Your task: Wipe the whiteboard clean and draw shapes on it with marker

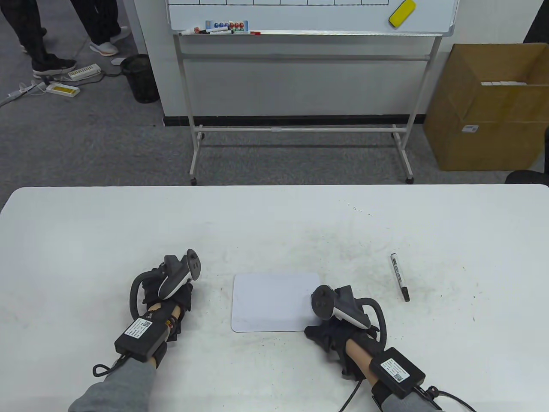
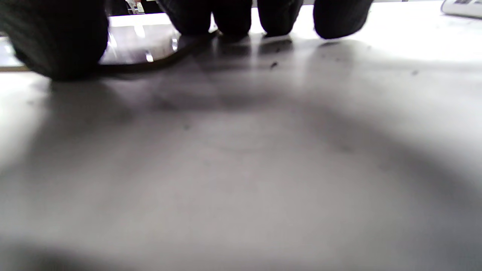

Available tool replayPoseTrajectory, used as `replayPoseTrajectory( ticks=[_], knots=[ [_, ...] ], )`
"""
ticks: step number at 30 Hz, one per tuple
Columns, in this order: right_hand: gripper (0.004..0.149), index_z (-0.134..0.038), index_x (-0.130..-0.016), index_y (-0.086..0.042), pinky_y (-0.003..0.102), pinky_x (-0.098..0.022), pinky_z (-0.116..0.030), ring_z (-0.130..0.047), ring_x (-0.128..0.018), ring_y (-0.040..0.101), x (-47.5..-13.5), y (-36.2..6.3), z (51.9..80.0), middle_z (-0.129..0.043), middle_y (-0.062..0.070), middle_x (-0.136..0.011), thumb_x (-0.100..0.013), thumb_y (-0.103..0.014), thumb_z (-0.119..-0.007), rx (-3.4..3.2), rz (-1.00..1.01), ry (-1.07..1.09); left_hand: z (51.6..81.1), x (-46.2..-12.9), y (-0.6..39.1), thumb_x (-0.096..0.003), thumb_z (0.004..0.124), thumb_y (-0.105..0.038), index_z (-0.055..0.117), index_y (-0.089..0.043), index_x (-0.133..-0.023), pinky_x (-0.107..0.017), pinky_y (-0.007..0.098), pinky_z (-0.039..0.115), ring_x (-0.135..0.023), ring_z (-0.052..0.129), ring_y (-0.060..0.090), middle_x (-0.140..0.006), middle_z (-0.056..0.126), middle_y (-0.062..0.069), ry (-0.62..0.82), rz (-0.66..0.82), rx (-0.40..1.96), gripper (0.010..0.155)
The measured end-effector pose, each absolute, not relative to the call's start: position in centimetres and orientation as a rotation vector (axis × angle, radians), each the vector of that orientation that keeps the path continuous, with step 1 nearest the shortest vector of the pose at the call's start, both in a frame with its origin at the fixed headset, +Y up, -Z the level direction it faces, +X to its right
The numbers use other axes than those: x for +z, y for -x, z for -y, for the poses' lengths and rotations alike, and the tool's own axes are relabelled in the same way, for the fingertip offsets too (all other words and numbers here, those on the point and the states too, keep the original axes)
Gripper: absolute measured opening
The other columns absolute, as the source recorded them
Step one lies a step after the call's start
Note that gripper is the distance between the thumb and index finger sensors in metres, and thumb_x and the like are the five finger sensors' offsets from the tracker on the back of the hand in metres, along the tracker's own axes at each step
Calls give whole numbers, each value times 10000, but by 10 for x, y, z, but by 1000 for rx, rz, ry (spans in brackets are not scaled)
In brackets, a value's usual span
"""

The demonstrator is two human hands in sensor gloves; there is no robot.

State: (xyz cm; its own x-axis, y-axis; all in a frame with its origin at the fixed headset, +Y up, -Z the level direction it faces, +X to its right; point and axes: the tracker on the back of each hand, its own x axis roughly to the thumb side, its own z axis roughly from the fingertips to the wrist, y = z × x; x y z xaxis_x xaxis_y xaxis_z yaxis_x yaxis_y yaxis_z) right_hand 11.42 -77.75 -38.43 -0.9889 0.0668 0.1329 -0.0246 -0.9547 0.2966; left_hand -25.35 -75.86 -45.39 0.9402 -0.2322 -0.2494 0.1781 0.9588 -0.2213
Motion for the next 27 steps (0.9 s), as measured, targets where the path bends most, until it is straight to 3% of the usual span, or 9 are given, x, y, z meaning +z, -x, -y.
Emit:
replayPoseTrajectory(
  ticks=[2,6,11,16,23,27],
  knots=[
    [877,-442,-1065,-294,573,-737,-535,-443,-1107,346,-384,-114,778,-406,1,-1166,-334,-648,-774,3053,-460,-219,763,-453,249,-375,771,-481,555,-325,-968,-699,566,693,-935,812,348,-1071,670,113,203,-271,-221,650],
    [877,-442,-1066,-292,573,-737,-535,-443,-1107,345,-384,-114,778,-407,4,-1165,-335,-648,-772,3055,-460,-219,760,-453,247,-369,725,-569,456,-306,-1037,-747,599,612,-1032,687,357,-1150,524,107,320,-270,-240,767],
    [881,-446,-1067,-289,574,-736,-537,-459,-1103,348,-385,-114,777,-420,10,-1162,-333,-650,-773,3064,-450,-232,731,-431,237,-359,753,-559,466,-311,-1048,-740,584,634,-1029,703,338,-1153,525,96,199,-205,-191,786],
    [881,-450,-1068,-283,574,-735,-541,-470,-1101,354,-384,-113,777,-422,21,-1163,-334,-650,-770,3074,-443,-241,706,-387,220,-363,753,-553,530,-312,-1044,-733,589,641,-1020,722,344,-1145,565,98,124,-114,-49,756],
    [883,-418,-1074,-285,581,-738,-533,-458,-1107,352,-383,-112,777,-400,26,-1167,-344,-652,-752,3088,-470,-247,699,-339,189,-364,742,-557,585,-316,-1031,-736,598,636,-1031,718,341,-1139,607,62,89,31,18,727],
    [828,-548,-1047,-279,567,-721,-589,-594,-1077,338,-383,-116,771,-547,40,-1134,-335,-637,-769,3054,-337,-259,704,-326,182,-366,739,-559,601,-332,-1025,-746,607,617,-1058,688,330,-1144,625,8,87,94,41,711]
  ],
)
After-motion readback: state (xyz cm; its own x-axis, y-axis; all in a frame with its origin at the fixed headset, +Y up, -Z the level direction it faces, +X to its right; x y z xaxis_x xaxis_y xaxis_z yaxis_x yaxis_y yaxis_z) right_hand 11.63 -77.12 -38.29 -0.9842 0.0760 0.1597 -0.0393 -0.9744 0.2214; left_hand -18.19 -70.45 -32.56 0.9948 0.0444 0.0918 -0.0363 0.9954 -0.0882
